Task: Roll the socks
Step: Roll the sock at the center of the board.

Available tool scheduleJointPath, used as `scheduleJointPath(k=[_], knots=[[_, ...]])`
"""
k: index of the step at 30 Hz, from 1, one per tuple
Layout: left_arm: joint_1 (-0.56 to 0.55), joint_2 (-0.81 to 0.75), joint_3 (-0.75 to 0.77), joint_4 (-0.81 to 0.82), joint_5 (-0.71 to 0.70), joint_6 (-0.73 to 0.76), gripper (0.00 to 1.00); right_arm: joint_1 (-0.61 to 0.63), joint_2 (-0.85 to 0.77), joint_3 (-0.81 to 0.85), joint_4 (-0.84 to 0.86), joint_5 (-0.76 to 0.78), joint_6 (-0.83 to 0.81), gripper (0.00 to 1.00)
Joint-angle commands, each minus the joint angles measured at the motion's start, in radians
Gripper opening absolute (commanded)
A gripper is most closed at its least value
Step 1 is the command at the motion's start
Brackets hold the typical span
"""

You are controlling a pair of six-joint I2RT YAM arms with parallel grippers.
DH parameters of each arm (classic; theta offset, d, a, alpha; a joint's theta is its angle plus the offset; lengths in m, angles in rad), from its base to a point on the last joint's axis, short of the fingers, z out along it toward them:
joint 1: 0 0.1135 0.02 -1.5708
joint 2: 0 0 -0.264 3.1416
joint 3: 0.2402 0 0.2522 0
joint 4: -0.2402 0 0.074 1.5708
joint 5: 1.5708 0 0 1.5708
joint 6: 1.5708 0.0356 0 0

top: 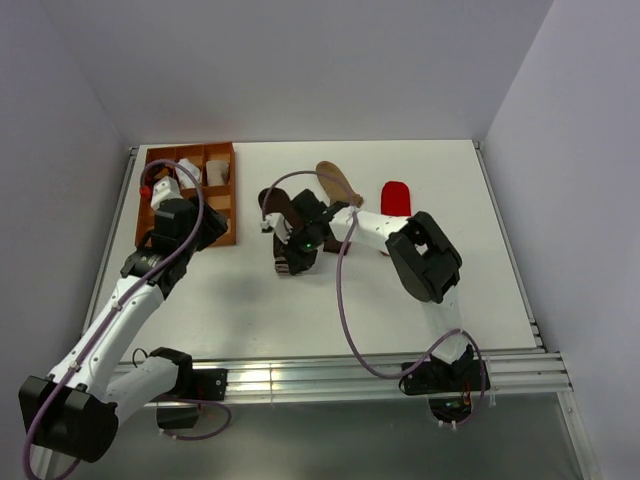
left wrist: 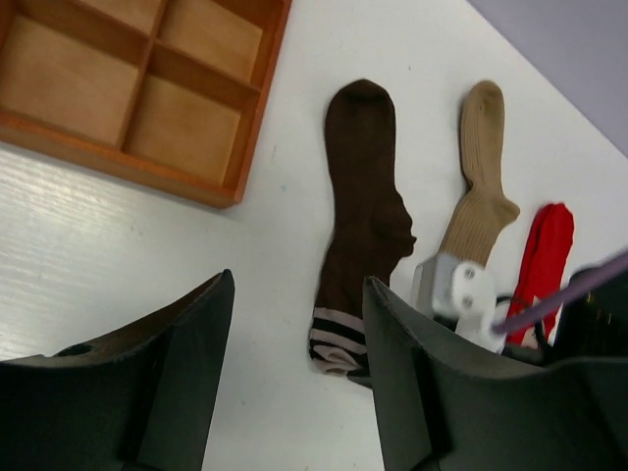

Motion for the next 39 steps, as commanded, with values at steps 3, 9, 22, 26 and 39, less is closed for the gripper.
scheduleJointPath(k=[3,9,22,26,39], knots=[[-0.113,-0.047,-0.066,0.106,-0.136,-0.039,0.58,-0.079,0.071,0.103,-0.311,-0.334,0.035,0.20],[-0.258,-0.020,-0.181,0.242,-0.167,-0.030,0.46,-0.119,0.230,0.238,-0.546,-0.472,0.029,0.20],[-0.413,0.172,-0.423,0.828,0.104,0.167,0.49,-0.194,0.399,0.376,-0.774,-0.621,0.024,0.19],[-0.430,0.275,-0.449,0.948,0.194,0.176,0.49,-0.202,0.413,0.381,-0.758,-0.604,0.055,0.19],[-0.456,0.436,-0.485,1.080,0.299,0.157,0.52,-0.205,0.418,0.374,-0.692,-0.540,0.145,0.20]])
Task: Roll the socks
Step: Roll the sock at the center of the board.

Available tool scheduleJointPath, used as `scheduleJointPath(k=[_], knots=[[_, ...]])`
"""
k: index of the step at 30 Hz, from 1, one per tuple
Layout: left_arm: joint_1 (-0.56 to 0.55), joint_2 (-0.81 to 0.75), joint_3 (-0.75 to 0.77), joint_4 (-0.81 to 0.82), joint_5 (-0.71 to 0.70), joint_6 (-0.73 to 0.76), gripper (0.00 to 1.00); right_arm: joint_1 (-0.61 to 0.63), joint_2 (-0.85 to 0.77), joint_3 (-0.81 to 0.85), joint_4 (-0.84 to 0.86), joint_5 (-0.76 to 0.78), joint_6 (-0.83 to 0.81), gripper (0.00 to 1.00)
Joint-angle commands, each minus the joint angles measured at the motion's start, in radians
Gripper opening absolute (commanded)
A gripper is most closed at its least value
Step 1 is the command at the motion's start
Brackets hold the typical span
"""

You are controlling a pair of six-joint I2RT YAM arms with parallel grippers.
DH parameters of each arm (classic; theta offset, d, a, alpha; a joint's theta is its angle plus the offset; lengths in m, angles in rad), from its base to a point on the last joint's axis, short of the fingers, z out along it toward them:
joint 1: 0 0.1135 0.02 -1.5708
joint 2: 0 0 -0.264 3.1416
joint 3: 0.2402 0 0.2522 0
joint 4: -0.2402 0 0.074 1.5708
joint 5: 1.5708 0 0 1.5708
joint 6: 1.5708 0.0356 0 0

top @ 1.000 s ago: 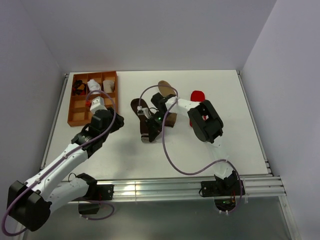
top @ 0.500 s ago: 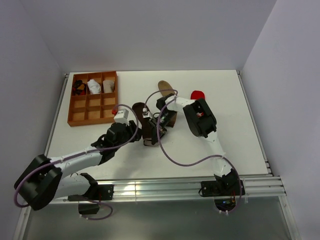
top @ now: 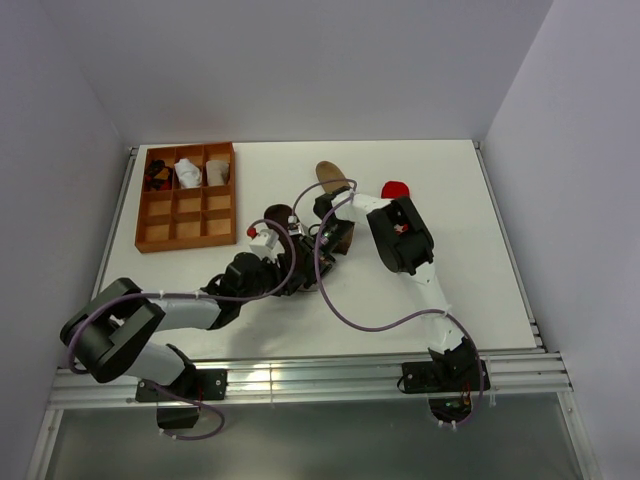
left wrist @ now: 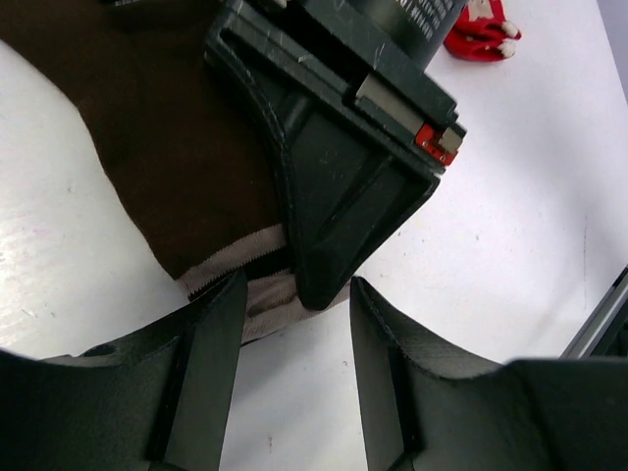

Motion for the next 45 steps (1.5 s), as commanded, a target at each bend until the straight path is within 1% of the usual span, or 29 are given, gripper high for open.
scheduleJointPath(k=[1,9,13,19,28,29,31,32,34,35,36,37,38,39,42,43,45], knots=[[-0.011,0.013,-0.019,0.082,0.003,0.005,0.51,-0.002,0.017,0.020,0.027,0.021,0.026,0.19],[-0.011,0.042,-0.051,0.102,-0.027,0.003,0.51,-0.002,0.023,0.019,0.039,0.039,0.032,0.19],[-0.011,0.085,-0.049,0.117,-0.021,0.002,0.50,-0.002,0.023,0.022,0.040,0.044,0.034,0.19],[-0.011,0.115,-0.045,0.121,-0.052,-0.017,0.45,-0.002,0.019,0.023,0.040,0.049,0.034,0.19],[-0.012,0.166,-0.006,0.053,-0.060,-0.052,0.21,-0.002,0.011,0.023,0.047,0.049,0.045,0.19],[-0.011,0.169,0.007,0.020,-0.060,-0.056,0.13,-0.002,0.011,0.023,0.048,0.049,0.043,0.20],[-0.011,0.172,0.035,-0.045,-0.060,-0.075,0.03,-0.002,-0.012,0.008,0.066,0.068,0.052,0.22],[-0.012,0.172,0.059,-0.109,-0.060,-0.081,0.00,-0.004,-0.027,-0.004,0.103,0.081,0.061,0.25],[-0.012,0.166,0.086,-0.195,-0.060,-0.106,0.00,-0.005,-0.087,-0.055,0.157,0.128,0.092,0.31],[-0.014,0.165,0.113,-0.238,-0.073,-0.115,0.00,-0.007,-0.107,-0.072,0.209,0.147,0.101,0.36],[-0.012,0.163,0.129,-0.336,-0.093,-0.135,0.00,-0.011,-0.133,-0.102,0.230,0.162,0.109,0.38],[-0.012,0.161,0.155,-0.376,-0.098,-0.142,0.00,-0.015,-0.177,-0.118,0.252,0.195,0.112,0.40],[-0.012,0.161,0.164,-0.421,-0.095,-0.153,0.00,-0.019,-0.207,-0.136,0.308,0.214,0.121,0.45],[-0.012,0.158,0.169,-0.477,-0.095,-0.174,0.00,-0.028,-0.233,-0.176,0.338,0.240,0.141,0.46],[-0.012,0.148,0.182,-0.548,-0.086,-0.219,0.00,-0.051,-0.325,-0.243,0.433,0.302,0.155,0.46],[-0.012,0.137,0.182,-0.595,-0.084,-0.234,0.00,-0.070,-0.351,-0.259,0.453,0.311,0.155,0.46],[-0.012,0.125,0.176,-0.614,-0.072,-0.262,0.00,-0.087,-0.420,-0.317,0.516,0.348,0.143,0.46]])
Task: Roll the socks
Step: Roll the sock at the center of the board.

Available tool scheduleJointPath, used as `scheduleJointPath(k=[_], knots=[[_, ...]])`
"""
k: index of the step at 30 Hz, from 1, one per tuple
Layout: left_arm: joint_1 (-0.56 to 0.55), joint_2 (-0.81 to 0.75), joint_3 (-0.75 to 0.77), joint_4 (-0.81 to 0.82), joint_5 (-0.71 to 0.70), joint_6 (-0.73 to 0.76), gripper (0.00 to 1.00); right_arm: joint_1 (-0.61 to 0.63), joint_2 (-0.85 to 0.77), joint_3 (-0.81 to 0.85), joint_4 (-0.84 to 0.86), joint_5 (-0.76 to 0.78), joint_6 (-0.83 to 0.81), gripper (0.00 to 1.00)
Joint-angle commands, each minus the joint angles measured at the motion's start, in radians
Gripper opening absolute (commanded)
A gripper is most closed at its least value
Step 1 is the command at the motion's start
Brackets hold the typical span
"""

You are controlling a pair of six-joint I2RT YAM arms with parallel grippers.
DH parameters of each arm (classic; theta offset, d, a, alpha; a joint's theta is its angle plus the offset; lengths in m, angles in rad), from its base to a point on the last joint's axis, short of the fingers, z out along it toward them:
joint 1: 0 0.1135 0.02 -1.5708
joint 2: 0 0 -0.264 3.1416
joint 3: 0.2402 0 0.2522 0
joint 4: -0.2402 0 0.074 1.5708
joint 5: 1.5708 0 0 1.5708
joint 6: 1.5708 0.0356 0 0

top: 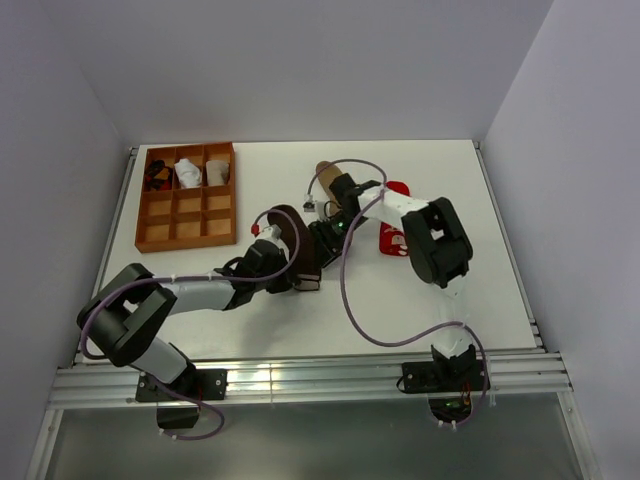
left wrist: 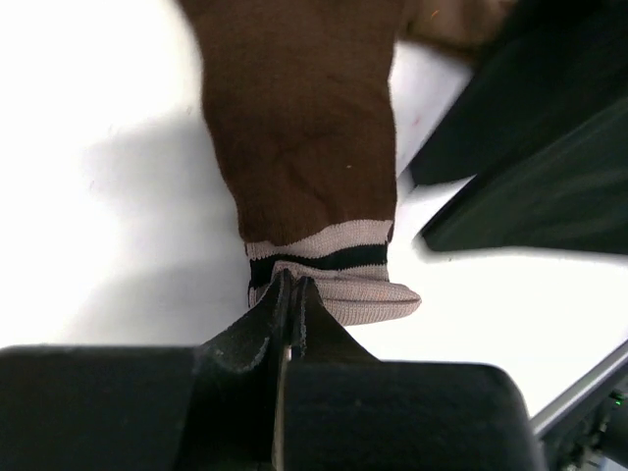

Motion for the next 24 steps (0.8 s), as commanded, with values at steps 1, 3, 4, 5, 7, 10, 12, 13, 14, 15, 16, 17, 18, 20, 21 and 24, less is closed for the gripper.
scheduleJointPath(k=[1,3,4,5,7,10,12,13,14,15,16,17,18,20,21,24], knots=[[-0.007,-0.012,-0.022,-0.269,-0.001,-0.068,0.00,-0.053,-0.147,-0.083,0.184,0.119,-0.006,0.46],[-0.005,-0.017,-0.021,-0.305,0.034,-0.088,0.00,-0.059,-0.234,-0.164,0.261,0.156,-0.032,0.45],[-0.005,-0.018,-0.015,-0.333,0.049,-0.097,0.00,-0.061,-0.259,-0.190,0.283,0.168,-0.043,0.44],[-0.005,-0.018,-0.013,-0.341,0.060,-0.114,0.00,-0.059,-0.294,-0.244,0.328,0.179,-0.060,0.43],[-0.005,-0.021,-0.006,-0.364,0.083,-0.129,0.00,-0.059,-0.389,-0.307,0.413,0.219,-0.075,0.43],[-0.004,-0.027,0.002,-0.410,0.114,-0.157,0.00,-0.052,-0.503,-0.404,0.473,0.246,-0.142,0.43],[0.001,-0.024,0.004,-0.422,0.142,-0.169,0.00,-0.023,-0.555,-0.465,0.488,0.282,-0.216,0.43],[0.002,-0.021,0.004,-0.427,0.151,-0.174,0.00,-0.006,-0.608,-0.490,0.517,0.299,-0.238,0.43],[0.004,-0.017,0.004,-0.428,0.178,-0.181,0.00,0.016,-0.641,-0.548,0.536,0.312,-0.283,0.43],[0.007,-0.006,0.005,-0.434,0.191,-0.185,0.00,0.061,-0.668,-0.577,0.551,0.335,-0.310,0.43],[0.010,-0.001,0.007,-0.437,0.203,-0.186,0.00,0.089,-0.722,-0.609,0.591,0.378,-0.331,0.43],[0.015,0.002,0.008,-0.441,0.220,-0.192,0.00,0.118,-0.747,-0.672,0.612,0.398,-0.375,0.44],[0.016,0.009,0.010,-0.448,0.227,-0.194,0.00,0.169,-0.770,-0.704,0.637,0.414,-0.394,0.45],[0.021,0.022,0.017,-0.457,0.253,-0.203,0.01,0.211,-0.822,-0.776,0.694,0.450,-0.440,0.48],[0.022,0.034,0.019,-0.462,0.263,-0.209,0.00,0.246,-0.830,-0.789,0.698,0.461,-0.455,0.48],[0.030,0.055,0.017,-0.453,0.301,-0.234,0.00,0.292,-0.842,-0.820,0.692,0.486,-0.489,0.48]])
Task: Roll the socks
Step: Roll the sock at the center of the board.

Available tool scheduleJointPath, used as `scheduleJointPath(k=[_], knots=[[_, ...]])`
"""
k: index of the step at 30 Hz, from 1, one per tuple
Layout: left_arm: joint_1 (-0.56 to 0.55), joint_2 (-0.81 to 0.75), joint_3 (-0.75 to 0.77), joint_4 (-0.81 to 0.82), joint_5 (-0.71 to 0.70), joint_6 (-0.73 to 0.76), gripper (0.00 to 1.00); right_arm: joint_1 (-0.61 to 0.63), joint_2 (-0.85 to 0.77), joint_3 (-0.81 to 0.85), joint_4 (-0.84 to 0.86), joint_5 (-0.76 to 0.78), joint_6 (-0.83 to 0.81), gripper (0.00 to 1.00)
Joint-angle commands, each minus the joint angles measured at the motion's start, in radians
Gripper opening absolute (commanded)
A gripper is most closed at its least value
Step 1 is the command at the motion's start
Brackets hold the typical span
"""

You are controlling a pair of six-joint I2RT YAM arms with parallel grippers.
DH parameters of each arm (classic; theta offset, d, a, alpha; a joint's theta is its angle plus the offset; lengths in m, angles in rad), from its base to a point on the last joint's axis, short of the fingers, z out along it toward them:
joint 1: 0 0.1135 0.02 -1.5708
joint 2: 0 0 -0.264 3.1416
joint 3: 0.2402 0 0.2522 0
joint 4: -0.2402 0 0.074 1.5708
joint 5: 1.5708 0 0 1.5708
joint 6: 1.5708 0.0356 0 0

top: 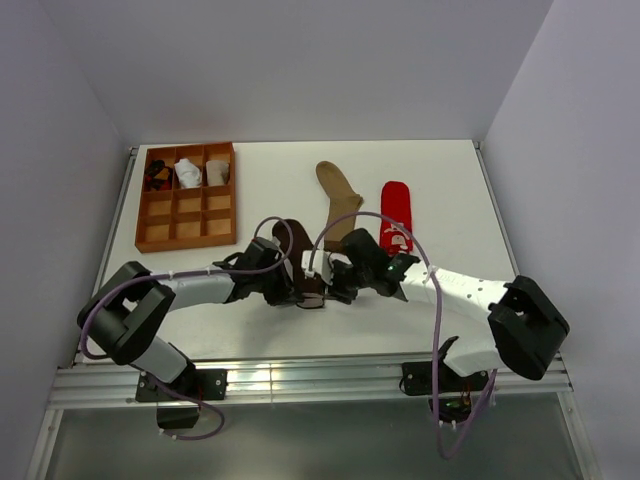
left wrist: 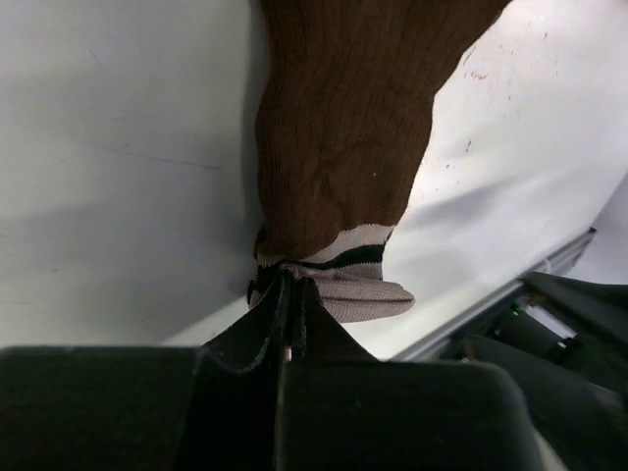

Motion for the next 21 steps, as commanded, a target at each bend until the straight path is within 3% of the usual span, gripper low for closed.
scheduleJointPath(k=[1,11,21], knots=[[0.001,0.072,-0.031,-0.181,0.055,-0.016,0.00,0.055,-0.030,-0.034,0.093,0.082,-0.098,0.48],[0.018,0.155,0.035,-0.221,0.092,-0.008,0.00,0.288,-0.027,-0.154,0.199,0.303,-0.199,0.47],[0.033,0.157,0.048,-0.229,0.103,0.010,0.00,0.360,-0.004,-0.206,0.314,0.404,-0.239,0.43]])
